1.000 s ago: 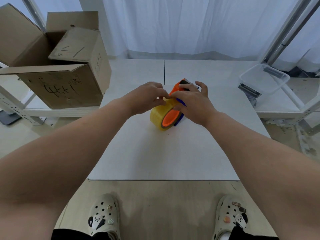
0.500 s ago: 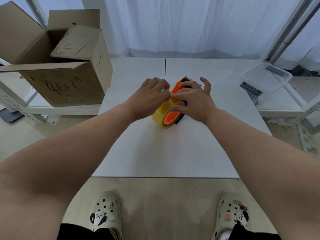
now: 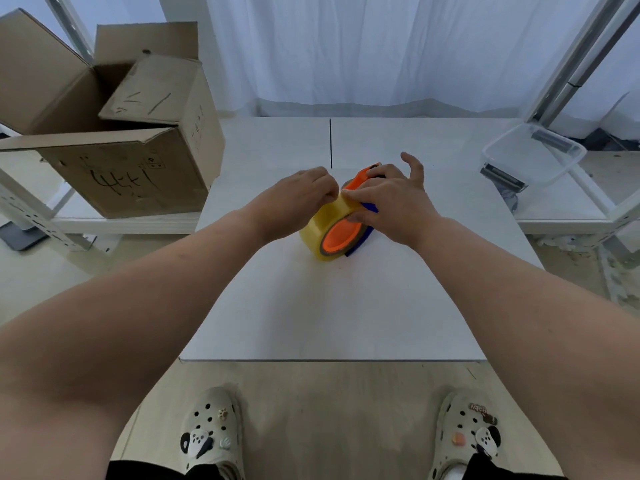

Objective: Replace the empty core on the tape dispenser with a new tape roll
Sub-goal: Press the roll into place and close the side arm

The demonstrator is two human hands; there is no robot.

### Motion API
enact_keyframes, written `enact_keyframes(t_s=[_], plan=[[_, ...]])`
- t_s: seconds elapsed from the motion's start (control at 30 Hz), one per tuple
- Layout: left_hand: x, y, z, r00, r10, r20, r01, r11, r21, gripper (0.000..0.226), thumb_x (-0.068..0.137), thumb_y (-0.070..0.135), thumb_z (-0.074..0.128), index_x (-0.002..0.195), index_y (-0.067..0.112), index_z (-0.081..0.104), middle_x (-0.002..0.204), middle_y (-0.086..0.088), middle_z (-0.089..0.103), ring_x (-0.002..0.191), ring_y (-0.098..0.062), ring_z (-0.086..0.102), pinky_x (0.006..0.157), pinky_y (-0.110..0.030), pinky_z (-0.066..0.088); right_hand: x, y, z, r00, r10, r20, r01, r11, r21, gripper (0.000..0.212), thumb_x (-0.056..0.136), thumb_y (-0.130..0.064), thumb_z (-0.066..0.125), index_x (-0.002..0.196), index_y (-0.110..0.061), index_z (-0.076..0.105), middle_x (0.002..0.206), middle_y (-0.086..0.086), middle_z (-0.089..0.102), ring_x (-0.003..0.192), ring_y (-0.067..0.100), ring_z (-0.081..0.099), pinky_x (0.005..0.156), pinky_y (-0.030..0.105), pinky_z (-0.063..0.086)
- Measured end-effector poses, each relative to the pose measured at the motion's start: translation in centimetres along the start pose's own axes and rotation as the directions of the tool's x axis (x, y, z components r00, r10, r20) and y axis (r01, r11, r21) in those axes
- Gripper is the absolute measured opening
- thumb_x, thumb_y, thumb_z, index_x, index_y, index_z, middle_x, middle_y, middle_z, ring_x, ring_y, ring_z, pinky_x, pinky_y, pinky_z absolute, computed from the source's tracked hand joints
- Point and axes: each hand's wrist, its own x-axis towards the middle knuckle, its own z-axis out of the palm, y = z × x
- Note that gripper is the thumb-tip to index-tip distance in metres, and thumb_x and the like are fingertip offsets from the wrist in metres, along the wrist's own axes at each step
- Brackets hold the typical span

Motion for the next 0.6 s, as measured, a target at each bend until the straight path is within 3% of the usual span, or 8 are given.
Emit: enact_keyframes(t_s=[0.17,0.27,0.43,0.5,0.6], plan=[[0.4,0.4,-1.4,0.992,-0.021,0.128,0.029,0.998,-0.061,0.027,0.096,0.022,0.049,0.121,0.013,0.054,0.118,-0.005,0.054,0.105,-0.02,0.053,0.084,-0.019,0.034,0.2,-0.6,-0.3,0.999,-0.046,0.002,0.046,0.998,-0.042,0.035,0.09,-0.04,0.055,0.123,-0.028,0.059,0.129,-0.008,0.06,0.14,0.015,0.029,0.114,0.047,-0.005],[0.4,0.5,-1.8,0.99,-0.025,0.142,0.038,0.995,-0.093,0.031,0.094,0.022,0.052,0.125,0.016,0.052,0.113,-0.003,0.058,0.105,-0.018,0.053,0.086,-0.022,0.035,0.1,-0.8,-0.3,0.999,-0.037,0.039,0.038,0.999,-0.038,0.044,0.088,-0.041,0.058,0.127,-0.022,0.052,0.138,-0.003,0.05,0.145,0.015,0.02,0.116,0.046,-0.006],[-0.3,-0.1,-1.9,0.982,0.176,0.074,-0.185,0.974,0.131,0.016,0.089,0.02,0.056,0.095,0.01,0.068,0.09,-0.007,0.067,0.086,-0.029,0.06,0.077,-0.036,0.047,0.9,-1.1,-0.3,0.995,-0.029,0.098,0.033,0.999,-0.042,0.057,0.082,-0.049,0.062,0.132,-0.028,0.042,0.158,-0.002,0.016,0.149,0.02,0.0,0.115,0.052,-0.012],[-0.5,-0.2,-1.9,0.977,0.204,0.058,-0.211,0.963,0.166,0.028,0.088,0.03,0.046,0.094,0.014,0.069,0.085,-0.005,0.067,0.08,-0.028,0.059,0.072,-0.037,0.051,1.1,-1.3,-0.2,0.989,-0.042,0.142,0.046,0.999,-0.025,0.059,0.085,-0.048,0.06,0.137,-0.037,0.037,0.156,-0.006,0.023,0.149,0.02,0.002,0.114,0.053,-0.013],[-0.8,-0.1,-2.1,0.979,0.204,0.023,-0.206,0.968,0.141,0.037,0.088,0.033,0.039,0.088,0.016,0.071,0.082,-0.004,0.067,0.079,-0.028,0.058,0.068,-0.037,0.051,1.0,-1.4,-0.3,0.989,-0.045,0.14,0.047,0.999,-0.011,0.044,0.087,-0.046,0.056,0.13,-0.047,0.044,0.143,-0.011,0.042,0.145,0.021,0.012,0.115,0.054,-0.006]])
